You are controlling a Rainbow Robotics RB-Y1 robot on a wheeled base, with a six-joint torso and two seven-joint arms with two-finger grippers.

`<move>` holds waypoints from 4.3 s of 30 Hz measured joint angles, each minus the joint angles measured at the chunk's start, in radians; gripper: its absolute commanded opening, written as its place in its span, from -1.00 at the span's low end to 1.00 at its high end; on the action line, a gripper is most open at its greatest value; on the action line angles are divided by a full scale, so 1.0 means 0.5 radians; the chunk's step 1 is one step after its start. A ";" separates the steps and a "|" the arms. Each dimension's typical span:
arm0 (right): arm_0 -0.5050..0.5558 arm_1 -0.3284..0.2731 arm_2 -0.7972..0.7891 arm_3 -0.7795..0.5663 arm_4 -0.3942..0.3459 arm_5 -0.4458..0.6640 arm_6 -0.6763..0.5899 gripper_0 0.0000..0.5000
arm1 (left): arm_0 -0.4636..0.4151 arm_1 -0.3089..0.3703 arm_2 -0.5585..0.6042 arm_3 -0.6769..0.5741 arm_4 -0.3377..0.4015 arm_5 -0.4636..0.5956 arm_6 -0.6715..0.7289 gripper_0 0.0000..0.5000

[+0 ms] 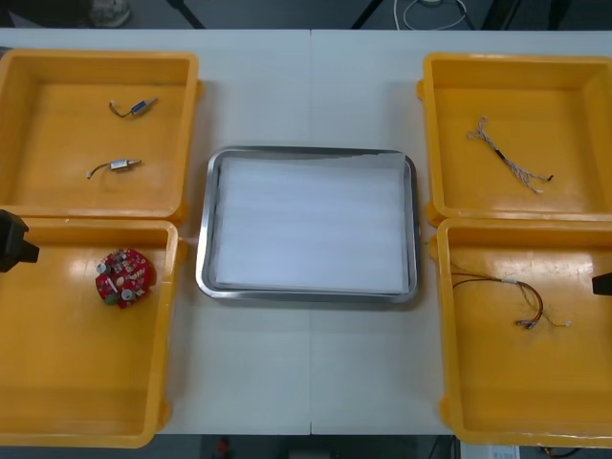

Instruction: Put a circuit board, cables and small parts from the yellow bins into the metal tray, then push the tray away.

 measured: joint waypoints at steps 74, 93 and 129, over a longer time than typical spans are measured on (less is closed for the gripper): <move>0.000 0.000 0.000 0.000 0.000 0.000 0.000 0.95 | 0.000 0.000 0.000 0.000 0.000 0.000 0.000 1.00; 0.000 0.000 0.000 0.000 0.000 0.000 0.000 0.96 | 0.000 0.000 0.000 0.000 0.000 0.000 0.000 1.00; -0.095 -0.013 0.000 -0.056 0.044 0.000 0.000 0.96 | 0.028 -0.014 -0.088 0.003 0.060 -0.181 0.000 1.00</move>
